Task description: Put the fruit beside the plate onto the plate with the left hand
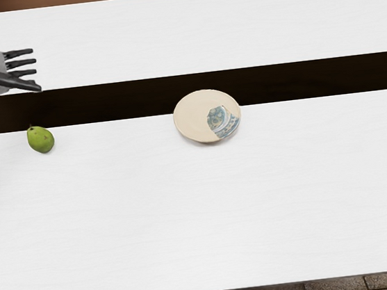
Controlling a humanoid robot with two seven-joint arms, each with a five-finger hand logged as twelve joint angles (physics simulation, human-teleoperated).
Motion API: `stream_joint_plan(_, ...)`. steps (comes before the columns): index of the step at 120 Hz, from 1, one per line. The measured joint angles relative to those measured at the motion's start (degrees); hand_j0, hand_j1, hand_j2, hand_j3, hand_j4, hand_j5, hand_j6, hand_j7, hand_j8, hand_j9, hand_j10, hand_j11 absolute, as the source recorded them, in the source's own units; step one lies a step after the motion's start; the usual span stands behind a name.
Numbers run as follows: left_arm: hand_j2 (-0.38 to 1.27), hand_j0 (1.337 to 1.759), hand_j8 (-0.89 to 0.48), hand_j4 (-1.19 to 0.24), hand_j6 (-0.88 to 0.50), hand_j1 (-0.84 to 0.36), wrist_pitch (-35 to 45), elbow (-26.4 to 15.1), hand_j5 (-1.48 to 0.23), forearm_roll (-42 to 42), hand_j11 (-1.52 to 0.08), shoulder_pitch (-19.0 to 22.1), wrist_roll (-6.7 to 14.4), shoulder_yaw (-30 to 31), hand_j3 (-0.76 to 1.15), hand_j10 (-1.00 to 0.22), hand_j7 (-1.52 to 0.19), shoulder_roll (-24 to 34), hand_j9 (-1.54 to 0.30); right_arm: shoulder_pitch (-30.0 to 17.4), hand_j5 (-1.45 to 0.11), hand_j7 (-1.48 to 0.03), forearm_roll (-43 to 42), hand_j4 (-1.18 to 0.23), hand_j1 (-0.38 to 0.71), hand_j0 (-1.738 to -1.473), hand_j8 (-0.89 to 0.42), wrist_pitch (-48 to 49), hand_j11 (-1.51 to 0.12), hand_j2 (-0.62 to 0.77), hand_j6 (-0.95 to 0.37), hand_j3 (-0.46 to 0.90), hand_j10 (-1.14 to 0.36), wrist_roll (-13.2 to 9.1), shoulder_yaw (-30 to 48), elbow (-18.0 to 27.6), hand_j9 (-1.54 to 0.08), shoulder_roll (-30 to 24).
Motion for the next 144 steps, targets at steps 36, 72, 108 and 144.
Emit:
stream_joint_plan(36,0.00,1.658,-0.01,-0.01,-0.01,0.34,0.00,-0.16,-0.01,8.86,-0.01,-0.77,-0.04,0.62,0.00,-0.01,-0.01,1.68,-0.01,-0.28,0.00,0.00,0.00,0.00,-0.35,-1.658,0.00,0.07,0.00,0.00,0.00,0.00,0.00,0.00,-0.09,0.02,0.00,0.00)
stream_joint_plan(72,0.00,1.658,-0.01,-0.01,-0.01,0.34,0.00,-0.68,-0.01,15.50,-0.01,-0.97,-0.52,0.49,0.00,-0.01,-0.01,4.79,-0.01,-0.32,0.00,0.00,0.00,0.00,-0.35,-1.658,0.00,0.08,0.00,0.00,0.00,0.00,0.00,0.00,-0.10,0.00,0.00,0.00)
stream_joint_plan(108,0.00,1.658,-0.01,-0.01,-0.01,0.34,-0.01,-20.19,-0.01,26.89,-0.01,-1.51,-1.79,-0.13,0.00,-0.01,-0.01,11.45,-0.01,-0.32,0.00,0.00,0.00,0.00,-0.35,-1.658,0.00,0.07,0.00,0.00,0.00,0.00,0.00,0.00,-0.10,0.01,0.00,0.00)
stream_joint_plan(144,0.00,1.658,-0.01,-0.01,-0.01,0.34,0.24,-24.98,-0.01,40.18,-0.01,-1.25,-3.76,0.54,0.00,-0.01,-0.01,10.09,-0.01,-0.32,0.00,0.00,0.00,0.00,-0.35,-1.658,0.00,0.06,0.00,0.00,0.00,0.00,0.00,0.00,-0.10,0.01,0.00,0.00)
